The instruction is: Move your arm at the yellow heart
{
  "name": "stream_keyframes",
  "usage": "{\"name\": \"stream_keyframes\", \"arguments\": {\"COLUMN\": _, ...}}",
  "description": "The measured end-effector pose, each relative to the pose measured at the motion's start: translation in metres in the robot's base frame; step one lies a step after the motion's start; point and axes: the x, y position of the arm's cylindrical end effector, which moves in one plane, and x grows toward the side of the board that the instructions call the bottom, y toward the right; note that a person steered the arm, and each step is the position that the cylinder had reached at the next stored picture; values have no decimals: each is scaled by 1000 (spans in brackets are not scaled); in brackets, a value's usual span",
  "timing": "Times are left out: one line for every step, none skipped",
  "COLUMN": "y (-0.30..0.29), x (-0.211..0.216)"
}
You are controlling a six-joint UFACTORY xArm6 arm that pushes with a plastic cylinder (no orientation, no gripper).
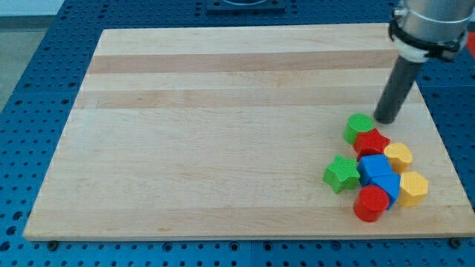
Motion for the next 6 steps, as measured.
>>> {"name": "stream_keyframes", "arguments": {"y": 17, "x": 26}}
{"name": "stream_keyframes", "arguments": {"y": 17, "x": 50}}
{"name": "stream_keyframes", "arguments": {"y": 17, "x": 57}}
{"name": "stream_keyframes", "arguments": {"y": 17, "x": 85}}
{"name": "stream_keyframes", "arguments": {"y": 12, "x": 85}}
{"name": "stream_keyframes", "arguments": {"y": 0, "x": 85}}
